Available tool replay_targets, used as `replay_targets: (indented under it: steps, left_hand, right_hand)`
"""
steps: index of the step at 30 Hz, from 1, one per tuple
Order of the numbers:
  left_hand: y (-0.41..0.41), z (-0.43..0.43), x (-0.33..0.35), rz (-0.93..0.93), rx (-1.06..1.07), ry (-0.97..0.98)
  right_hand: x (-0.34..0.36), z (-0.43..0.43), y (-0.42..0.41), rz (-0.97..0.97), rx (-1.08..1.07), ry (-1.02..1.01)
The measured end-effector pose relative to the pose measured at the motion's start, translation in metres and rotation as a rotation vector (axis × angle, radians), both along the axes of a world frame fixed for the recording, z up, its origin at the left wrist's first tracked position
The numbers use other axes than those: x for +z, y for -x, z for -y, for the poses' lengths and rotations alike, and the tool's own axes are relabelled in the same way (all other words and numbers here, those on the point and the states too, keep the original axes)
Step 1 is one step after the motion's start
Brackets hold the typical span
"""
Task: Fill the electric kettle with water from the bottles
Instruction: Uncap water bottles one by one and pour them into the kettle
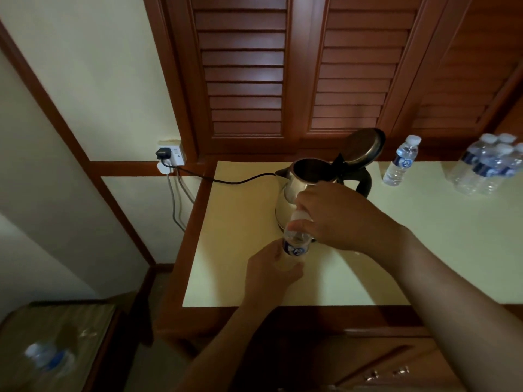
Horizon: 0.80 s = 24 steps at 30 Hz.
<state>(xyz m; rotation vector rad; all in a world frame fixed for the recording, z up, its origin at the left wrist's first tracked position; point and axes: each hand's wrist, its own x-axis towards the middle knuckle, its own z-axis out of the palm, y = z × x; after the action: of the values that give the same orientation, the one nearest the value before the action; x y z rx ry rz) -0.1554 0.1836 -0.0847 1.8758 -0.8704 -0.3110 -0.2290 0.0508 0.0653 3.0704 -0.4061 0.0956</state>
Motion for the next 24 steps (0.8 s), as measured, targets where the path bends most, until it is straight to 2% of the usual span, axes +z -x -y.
replay_targets:
  steps: [1, 3, 6, 9, 14, 18, 21, 24]
  left_hand:
    - [0.0, 0.0, 0.0, 0.006, -0.007, -0.001]
    - [-0.001, -0.001, -0.002, 0.01, -0.019, 0.005]
    - [-0.002, -0.004, -0.005, -0.041, -0.042, 0.049]
    - [0.0, -0.004, -0.005, 0.002, -0.078, 0.048]
    - [0.012, 0.002, -0.005, 0.157, -0.08, 0.012]
    - [0.032, 0.025, -0.005, 0.215, -0.069, 0.027]
    - [0.055, 0.055, 0.005, 0.17, -0.048, 0.042]
    - [0.076, 0.104, 0.015, 0.048, -0.041, 0.06]
  right_hand:
    - [-0.004, -0.004, -0.004, -0.003, -0.02, 0.111]
    - [-0.009, -0.013, -0.006, 0.052, -0.071, 0.17]
    - [-0.009, -0.013, 0.005, 0.13, -0.063, 0.01]
    - [-0.005, -0.009, 0.022, 0.132, 0.023, -0.183]
    - [0.0, -0.001, 0.047, 0.119, -0.017, -0.216]
    - [0.001, 0.025, 0.07, 0.165, -0.121, -0.331]
    - [0.0, 0.055, 0.09, 0.277, -0.161, -0.42]
    - [-0.014, 0.095, 0.12, 0.408, -0.228, -0.506]
